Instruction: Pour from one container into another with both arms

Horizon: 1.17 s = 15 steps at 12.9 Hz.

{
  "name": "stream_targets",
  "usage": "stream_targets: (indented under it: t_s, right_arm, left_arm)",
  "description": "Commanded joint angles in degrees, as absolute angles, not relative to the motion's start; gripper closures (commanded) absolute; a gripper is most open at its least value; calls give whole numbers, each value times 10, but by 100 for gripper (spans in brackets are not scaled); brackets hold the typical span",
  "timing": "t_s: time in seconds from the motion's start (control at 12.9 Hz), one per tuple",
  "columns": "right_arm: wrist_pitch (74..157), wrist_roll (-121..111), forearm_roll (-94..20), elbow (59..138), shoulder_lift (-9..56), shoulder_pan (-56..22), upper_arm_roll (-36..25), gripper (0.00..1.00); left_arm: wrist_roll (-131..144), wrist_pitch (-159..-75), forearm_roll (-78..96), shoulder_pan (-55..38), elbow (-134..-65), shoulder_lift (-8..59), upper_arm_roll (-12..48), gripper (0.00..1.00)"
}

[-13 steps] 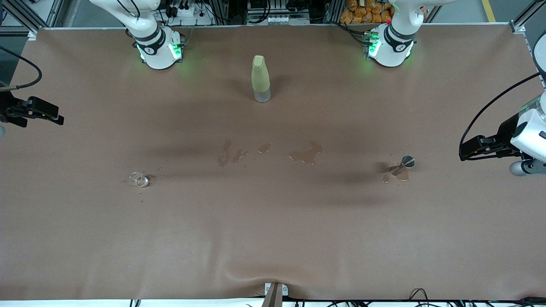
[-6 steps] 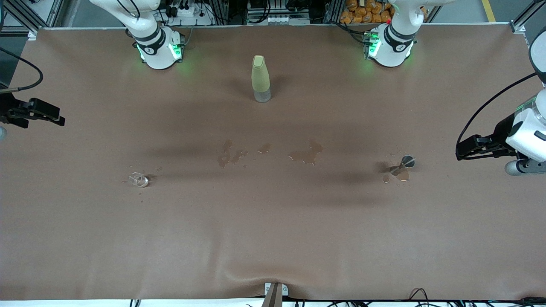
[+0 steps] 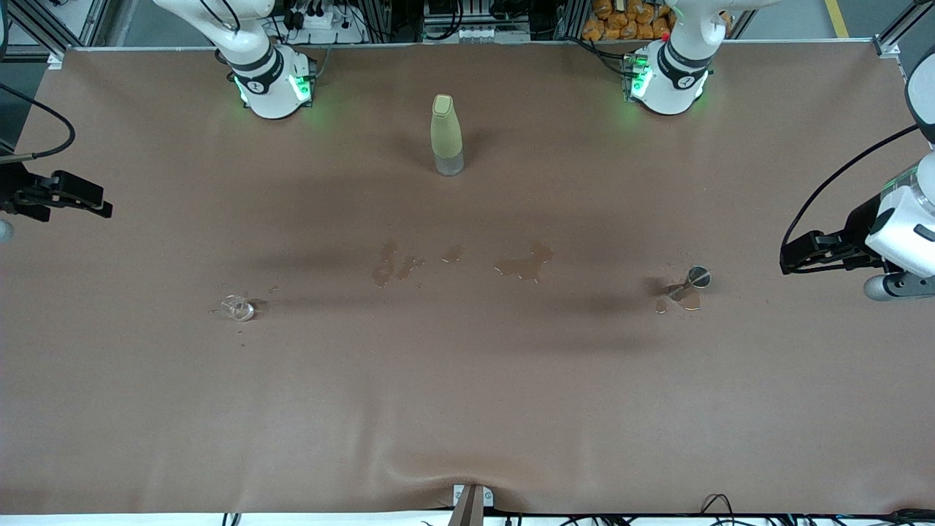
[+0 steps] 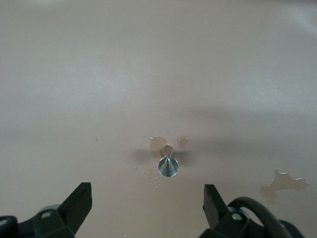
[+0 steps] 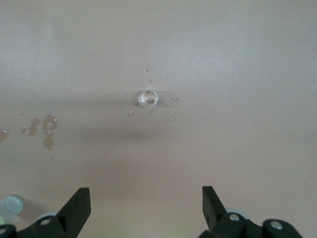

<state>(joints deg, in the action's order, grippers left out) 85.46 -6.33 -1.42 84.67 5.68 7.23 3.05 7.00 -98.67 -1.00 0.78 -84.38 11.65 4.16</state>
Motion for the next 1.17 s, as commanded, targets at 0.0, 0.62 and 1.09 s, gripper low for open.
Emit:
stream_targets:
  t_s: [0.0, 0.62, 1.09]
  right_arm:
    - [851, -58, -8, 829, 64, 66, 28, 0]
    - [850, -55, -6, 821, 64, 68, 27, 0]
    - [848, -60, -4, 821, 62, 63, 24, 0]
  left_arm:
    - [81, -982, -13, 10, -855, 102, 45, 0]
    - [81, -982, -13, 11, -860, 100, 46, 0]
    - [80, -989, -12, 12, -874, 93, 47, 0]
